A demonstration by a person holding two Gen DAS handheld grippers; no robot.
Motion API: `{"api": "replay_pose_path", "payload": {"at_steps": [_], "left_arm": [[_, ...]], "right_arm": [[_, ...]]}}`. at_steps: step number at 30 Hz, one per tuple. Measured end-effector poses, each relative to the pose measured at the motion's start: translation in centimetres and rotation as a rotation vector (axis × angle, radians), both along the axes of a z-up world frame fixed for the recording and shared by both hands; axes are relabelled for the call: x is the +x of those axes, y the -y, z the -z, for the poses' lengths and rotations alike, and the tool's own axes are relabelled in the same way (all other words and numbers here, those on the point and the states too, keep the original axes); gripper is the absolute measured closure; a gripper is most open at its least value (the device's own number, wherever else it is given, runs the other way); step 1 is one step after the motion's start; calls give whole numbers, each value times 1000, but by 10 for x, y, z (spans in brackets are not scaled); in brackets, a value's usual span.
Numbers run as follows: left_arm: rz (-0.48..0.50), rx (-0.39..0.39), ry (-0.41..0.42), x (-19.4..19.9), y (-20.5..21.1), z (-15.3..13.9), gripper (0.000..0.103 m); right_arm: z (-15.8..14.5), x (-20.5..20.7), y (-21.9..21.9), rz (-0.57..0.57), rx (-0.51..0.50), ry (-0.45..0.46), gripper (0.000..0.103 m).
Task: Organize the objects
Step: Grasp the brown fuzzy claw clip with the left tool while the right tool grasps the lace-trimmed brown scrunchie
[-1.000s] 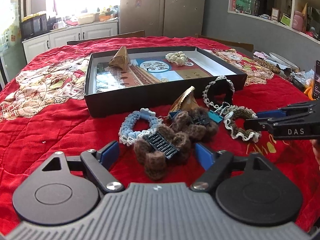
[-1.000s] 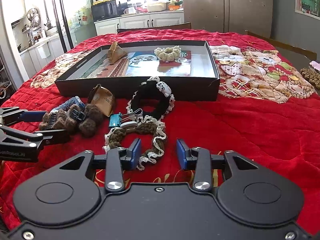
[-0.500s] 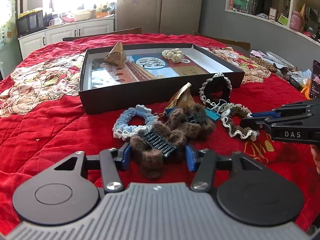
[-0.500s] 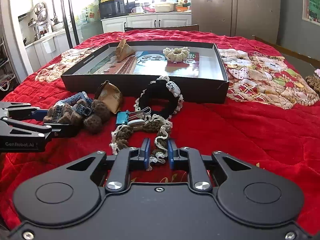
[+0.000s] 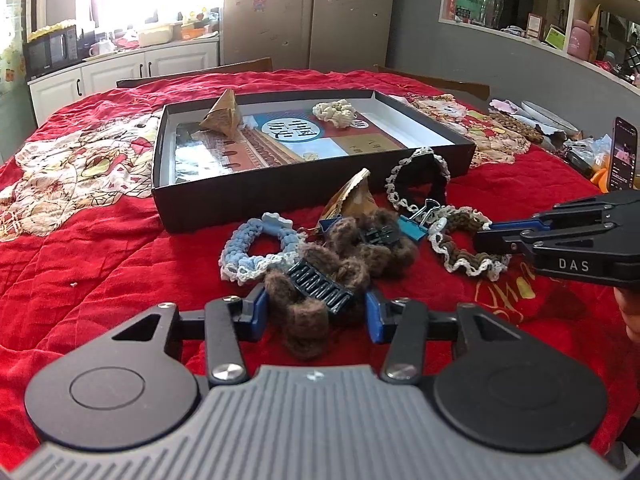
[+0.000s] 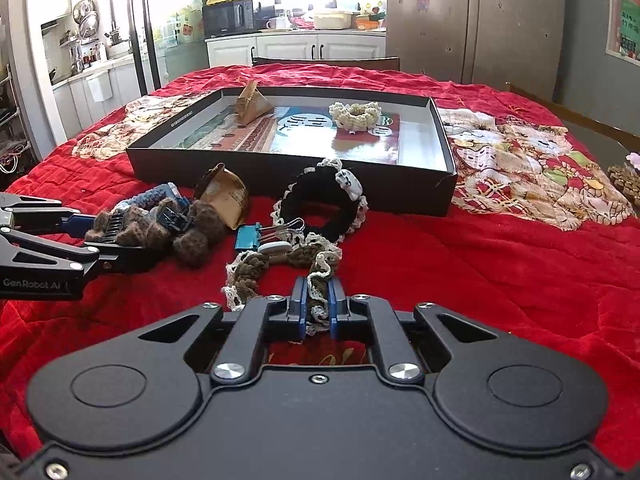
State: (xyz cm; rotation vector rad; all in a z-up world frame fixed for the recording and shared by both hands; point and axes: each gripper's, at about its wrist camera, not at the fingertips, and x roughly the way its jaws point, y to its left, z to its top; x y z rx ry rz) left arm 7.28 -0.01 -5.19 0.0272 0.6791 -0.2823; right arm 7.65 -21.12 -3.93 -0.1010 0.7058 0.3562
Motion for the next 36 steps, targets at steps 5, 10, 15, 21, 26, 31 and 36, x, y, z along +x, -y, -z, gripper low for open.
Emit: {"api": "replay_pose_path", "payload": {"at_steps": [5, 10, 15, 21, 26, 31, 36], "left_arm": [[11, -1, 11, -5, 1, -6, 53], [22, 4, 24, -9, 3, -11, 53], [31, 7, 34, -12, 5, -16, 53], [40, 6, 44, -14, 6, -21, 53], [46, 1, 55, -16, 6, -26, 53], [50, -4, 67, -17, 7, -31, 53], [52, -8, 75, -17, 6, -35, 53]], "right_arm": [[-5, -4, -1, -10, -9, 16, 93], [-11, -7, -2, -18, -14, 32, 93], [-17, -11, -2, -26, -13, 46, 93], [-26, -17, -4, -46, -12, 68, 93], [-35, -22, -5, -56, -12, 91, 93], [-42, -24, -5, -60, -8, 110, 93], [-47, -25, -6, -62, -7, 122, 93]]}}
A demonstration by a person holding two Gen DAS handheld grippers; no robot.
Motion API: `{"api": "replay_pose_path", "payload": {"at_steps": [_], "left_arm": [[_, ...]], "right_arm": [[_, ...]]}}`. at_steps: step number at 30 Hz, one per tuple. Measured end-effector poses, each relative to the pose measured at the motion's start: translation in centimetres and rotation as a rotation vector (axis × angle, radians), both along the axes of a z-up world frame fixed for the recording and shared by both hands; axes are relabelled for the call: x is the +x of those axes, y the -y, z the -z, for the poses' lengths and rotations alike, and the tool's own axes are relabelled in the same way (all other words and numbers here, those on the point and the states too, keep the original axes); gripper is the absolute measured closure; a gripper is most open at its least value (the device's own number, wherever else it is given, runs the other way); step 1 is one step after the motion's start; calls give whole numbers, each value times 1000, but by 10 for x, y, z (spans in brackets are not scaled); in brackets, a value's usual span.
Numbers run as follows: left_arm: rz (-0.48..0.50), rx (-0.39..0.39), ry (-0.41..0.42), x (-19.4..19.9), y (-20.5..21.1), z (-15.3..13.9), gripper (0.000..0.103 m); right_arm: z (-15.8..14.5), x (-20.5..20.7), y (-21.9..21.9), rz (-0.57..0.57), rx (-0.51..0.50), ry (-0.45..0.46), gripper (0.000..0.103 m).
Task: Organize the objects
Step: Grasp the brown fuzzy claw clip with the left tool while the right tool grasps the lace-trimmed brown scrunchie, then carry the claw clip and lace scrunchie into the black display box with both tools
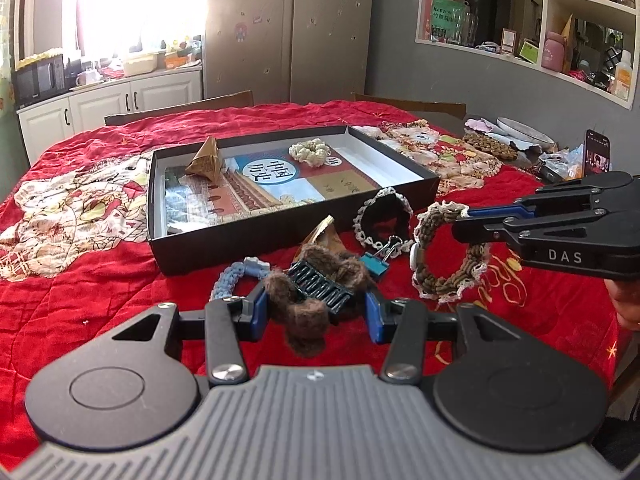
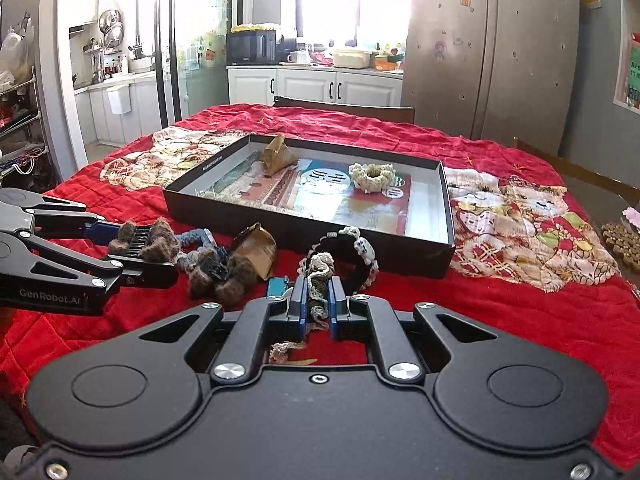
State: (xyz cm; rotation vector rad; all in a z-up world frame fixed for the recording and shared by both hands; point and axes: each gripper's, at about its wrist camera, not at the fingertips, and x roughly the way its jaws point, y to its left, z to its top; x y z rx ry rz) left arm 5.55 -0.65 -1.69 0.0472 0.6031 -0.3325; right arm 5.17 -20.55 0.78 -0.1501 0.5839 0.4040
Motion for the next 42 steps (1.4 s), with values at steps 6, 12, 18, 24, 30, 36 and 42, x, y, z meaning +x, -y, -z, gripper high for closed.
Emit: {"api": "replay_pose_path", "payload": {"at_steps": [6, 12, 18, 24, 30, 36, 42], "left_arm": [[5, -2, 10, 1, 1, -5, 53], [8, 1, 25, 2, 3, -11, 53], [9, 1, 42, 4, 4, -16, 53], [7, 2, 53, 9, 4, -20, 53], [-5, 5, 60, 18, 3, -23, 53], [-29, 11, 66, 30, -1, -27, 53], [-55, 16, 67, 47, -5, -30, 53]], "right_arm": [[-6, 1, -1, -5, 3, 13, 93], [-11, 2, -4, -13, 1, 30, 93], [-15, 5, -6, -16, 0, 42, 93], [-21, 9, -5, -13, 7, 55, 93], [-28, 17, -4, -6, 16, 72, 93], [-37, 26, -1, 8, 22, 94, 93], [-44, 37, 0, 12, 29, 109, 93]]}}
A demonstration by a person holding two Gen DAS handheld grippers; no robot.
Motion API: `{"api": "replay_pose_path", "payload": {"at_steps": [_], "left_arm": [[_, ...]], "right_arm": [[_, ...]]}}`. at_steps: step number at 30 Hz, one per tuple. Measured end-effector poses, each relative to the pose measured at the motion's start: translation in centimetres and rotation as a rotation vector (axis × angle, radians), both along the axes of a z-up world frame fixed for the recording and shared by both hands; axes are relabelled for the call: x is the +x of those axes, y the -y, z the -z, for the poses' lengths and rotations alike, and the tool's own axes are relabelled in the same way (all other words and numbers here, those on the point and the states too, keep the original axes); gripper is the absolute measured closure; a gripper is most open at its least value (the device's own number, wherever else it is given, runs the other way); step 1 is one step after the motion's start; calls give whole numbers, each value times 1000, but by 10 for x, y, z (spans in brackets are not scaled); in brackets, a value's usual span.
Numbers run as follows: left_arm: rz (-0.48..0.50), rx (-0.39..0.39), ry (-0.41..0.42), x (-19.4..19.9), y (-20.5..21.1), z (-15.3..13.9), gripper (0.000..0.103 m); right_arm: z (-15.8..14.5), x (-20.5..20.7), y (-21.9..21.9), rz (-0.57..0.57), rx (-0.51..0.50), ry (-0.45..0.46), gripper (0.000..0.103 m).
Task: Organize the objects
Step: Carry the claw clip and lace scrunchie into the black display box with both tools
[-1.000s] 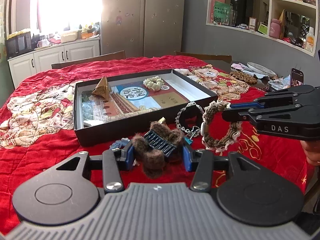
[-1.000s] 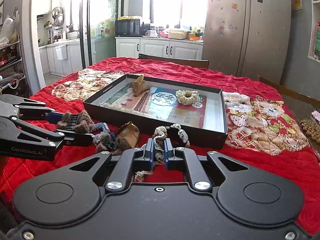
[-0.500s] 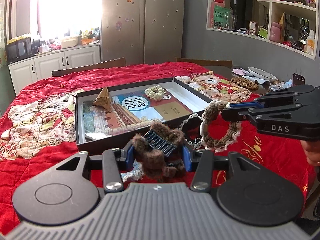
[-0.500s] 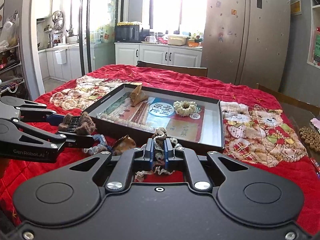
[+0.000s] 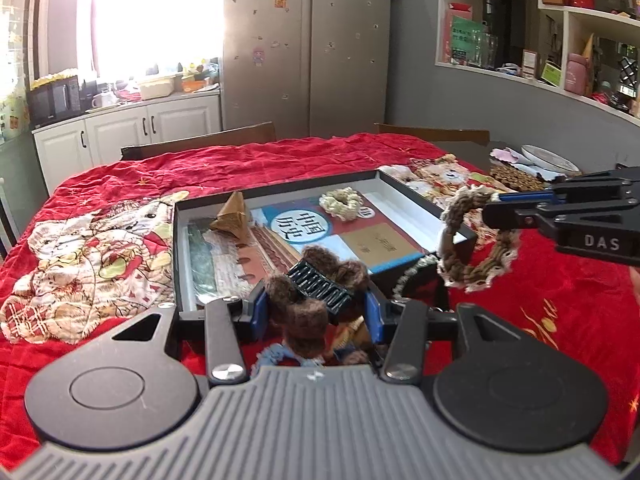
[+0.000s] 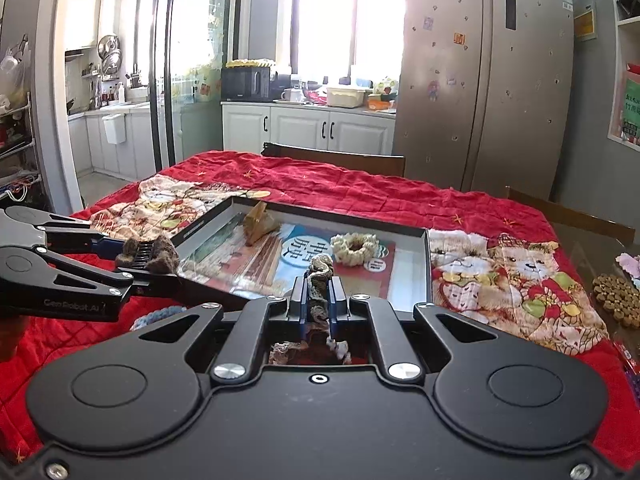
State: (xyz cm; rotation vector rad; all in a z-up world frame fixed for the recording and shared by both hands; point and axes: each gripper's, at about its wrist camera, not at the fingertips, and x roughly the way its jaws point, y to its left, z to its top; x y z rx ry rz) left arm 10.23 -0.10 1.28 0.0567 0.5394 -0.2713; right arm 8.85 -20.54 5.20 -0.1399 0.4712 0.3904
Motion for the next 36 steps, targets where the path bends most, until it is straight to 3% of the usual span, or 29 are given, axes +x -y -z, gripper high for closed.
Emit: {"api": "replay_pose_path", "payload": {"at_steps": [24, 36], "left_arm": [[-37, 16, -19, 81, 13, -4, 52], [-74, 33, -49, 130, 17, 4, 52]], "right_arm": [[-6, 84, -5, 63, 58, -32, 93], [10, 150, -12, 118, 123, -78, 93]]}}
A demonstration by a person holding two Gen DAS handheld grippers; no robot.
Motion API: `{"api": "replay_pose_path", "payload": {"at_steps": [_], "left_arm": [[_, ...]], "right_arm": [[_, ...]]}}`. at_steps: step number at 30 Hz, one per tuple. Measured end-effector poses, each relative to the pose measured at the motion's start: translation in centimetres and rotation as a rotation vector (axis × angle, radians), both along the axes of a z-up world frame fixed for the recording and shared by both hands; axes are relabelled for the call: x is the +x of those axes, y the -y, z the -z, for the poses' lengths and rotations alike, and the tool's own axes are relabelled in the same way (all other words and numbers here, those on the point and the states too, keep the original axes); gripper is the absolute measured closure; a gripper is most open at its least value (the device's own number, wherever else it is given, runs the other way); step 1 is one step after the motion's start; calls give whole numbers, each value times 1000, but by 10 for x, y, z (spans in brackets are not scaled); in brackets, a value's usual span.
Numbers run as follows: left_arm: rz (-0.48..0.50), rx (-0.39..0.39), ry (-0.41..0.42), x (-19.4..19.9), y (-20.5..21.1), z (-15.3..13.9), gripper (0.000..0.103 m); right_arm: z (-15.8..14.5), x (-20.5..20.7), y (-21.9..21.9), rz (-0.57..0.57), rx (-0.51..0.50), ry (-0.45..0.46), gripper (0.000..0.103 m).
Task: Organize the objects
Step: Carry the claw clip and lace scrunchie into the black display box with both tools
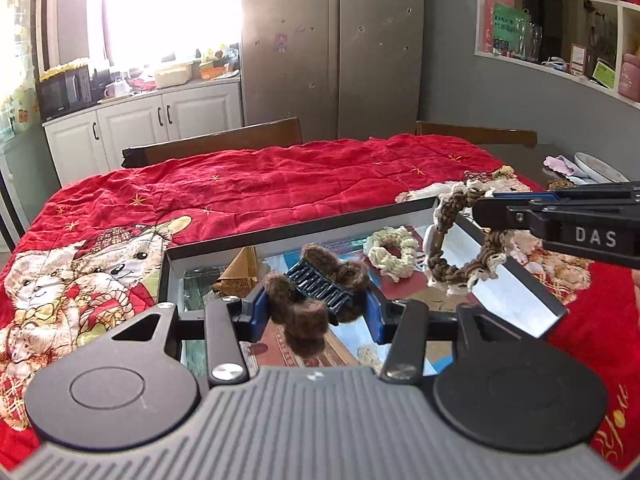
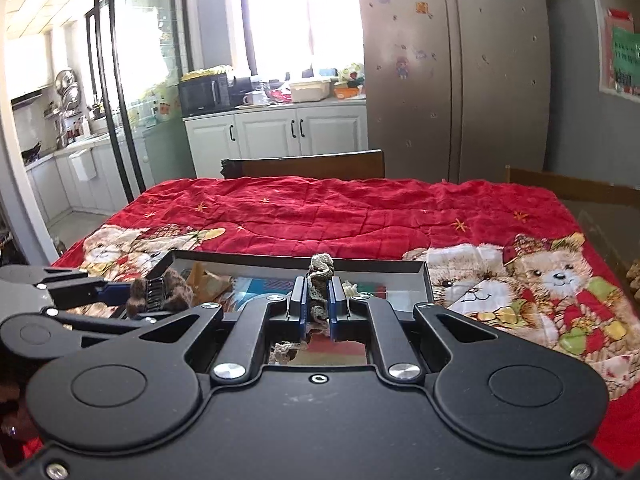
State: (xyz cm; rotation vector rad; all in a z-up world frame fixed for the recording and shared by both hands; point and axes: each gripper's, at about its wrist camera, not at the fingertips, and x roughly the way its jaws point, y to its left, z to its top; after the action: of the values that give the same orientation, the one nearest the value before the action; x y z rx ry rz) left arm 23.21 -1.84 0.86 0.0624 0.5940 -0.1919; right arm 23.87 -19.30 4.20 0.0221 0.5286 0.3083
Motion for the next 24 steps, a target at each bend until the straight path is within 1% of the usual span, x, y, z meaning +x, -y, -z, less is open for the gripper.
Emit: {"api": "replay_pose_path", "payload": {"at_steps": [7, 12, 17, 22, 24], "left_arm": [[-23, 7, 0, 25, 3, 6, 52], [-14, 18, -6, 40, 4, 15, 51], [-18, 11, -23, 53, 3, 24, 51], [-19, 12, -30, 61, 2, 31, 51], [-14, 17, -27, 63, 3, 32, 51]], "right_arm": [[13, 35, -8, 37, -16, 1, 93], [22, 54, -10, 51, 21, -2, 93], [37, 72, -9, 73, 46, -23, 93], [47, 79, 0, 75, 91, -40, 93], [50, 82, 3, 86, 95, -46, 93]]}}
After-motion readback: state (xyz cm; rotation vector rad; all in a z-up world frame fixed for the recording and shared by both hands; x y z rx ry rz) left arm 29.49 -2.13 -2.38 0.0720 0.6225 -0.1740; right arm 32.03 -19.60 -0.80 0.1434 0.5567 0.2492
